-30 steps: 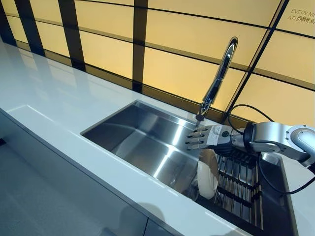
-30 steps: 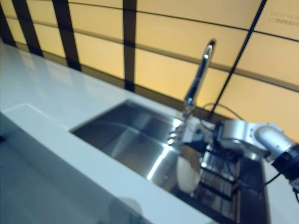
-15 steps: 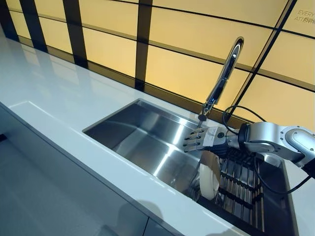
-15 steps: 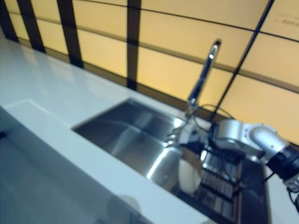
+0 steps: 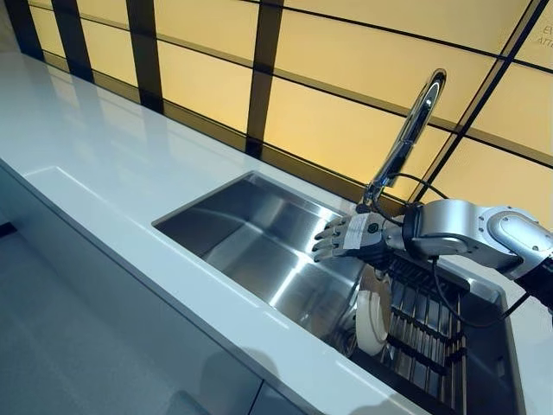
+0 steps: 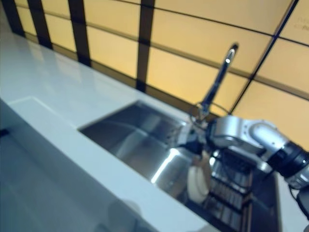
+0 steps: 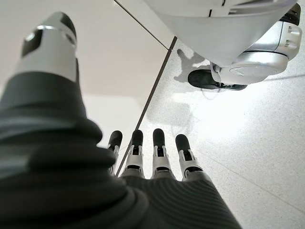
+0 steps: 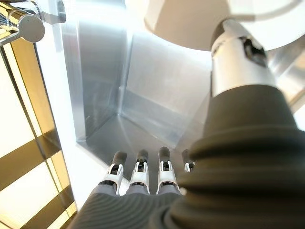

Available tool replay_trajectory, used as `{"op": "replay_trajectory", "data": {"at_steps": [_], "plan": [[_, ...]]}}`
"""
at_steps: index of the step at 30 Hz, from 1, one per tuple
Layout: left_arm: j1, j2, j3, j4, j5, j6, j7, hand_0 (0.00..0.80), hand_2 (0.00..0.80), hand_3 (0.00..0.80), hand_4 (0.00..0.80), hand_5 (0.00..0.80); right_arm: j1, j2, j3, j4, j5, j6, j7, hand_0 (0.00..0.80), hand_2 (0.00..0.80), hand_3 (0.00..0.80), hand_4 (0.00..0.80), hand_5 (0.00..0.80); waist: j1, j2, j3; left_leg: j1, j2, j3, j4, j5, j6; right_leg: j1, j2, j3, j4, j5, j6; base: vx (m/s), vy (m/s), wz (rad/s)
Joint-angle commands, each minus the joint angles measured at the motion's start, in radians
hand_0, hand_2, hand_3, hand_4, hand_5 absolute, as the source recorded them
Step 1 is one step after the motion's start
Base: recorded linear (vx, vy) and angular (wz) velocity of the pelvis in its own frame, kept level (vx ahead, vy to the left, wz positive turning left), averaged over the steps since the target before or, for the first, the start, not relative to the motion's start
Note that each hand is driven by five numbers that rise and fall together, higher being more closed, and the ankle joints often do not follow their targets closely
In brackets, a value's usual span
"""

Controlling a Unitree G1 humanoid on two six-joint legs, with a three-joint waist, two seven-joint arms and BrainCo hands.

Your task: Take plates into dishwasher

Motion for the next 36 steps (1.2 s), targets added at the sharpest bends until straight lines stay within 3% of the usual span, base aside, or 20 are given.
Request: {"op": "replay_trajectory", "data": {"at_steps": [1, 36], "plan": [[-0.043, 0.039, -0.049, 0.017, 0.023, -0.022, 0.006, 0.000, 0.000, 0.000, 0.000, 0.000, -0.104, -0.019, 0.081, 0.012, 0.060, 0.061, 0.018, 0.000, 0.000, 0.000, 0.000, 0.000, 0.021, -0.021, -0.026, -0.038, 0.013, 0.049, -0.016, 0.041, 0.006, 0.027, -0.017, -0.023, 0.046, -0.053, 0.026, 0.000, 0.000, 0.00], [-0.027, 0.059, -0.021, 0.023, 0.035, -0.037, 0.007, 0.000, 0.000, 0.000, 0.000, 0.000, -0.069, -0.107, 0.104, 0.016, 0.087, 0.057, 0.046, 0.000, 0.000, 0.000, 0.000, 0.000, 0.005, -0.035, -0.027, -0.031, 0.018, 0.064, -0.017, 0.039, 0.008, 0.023, -0.013, -0.012, 0.054, -0.052, 0.027, 0.000, 0.000, 0.00]]}}
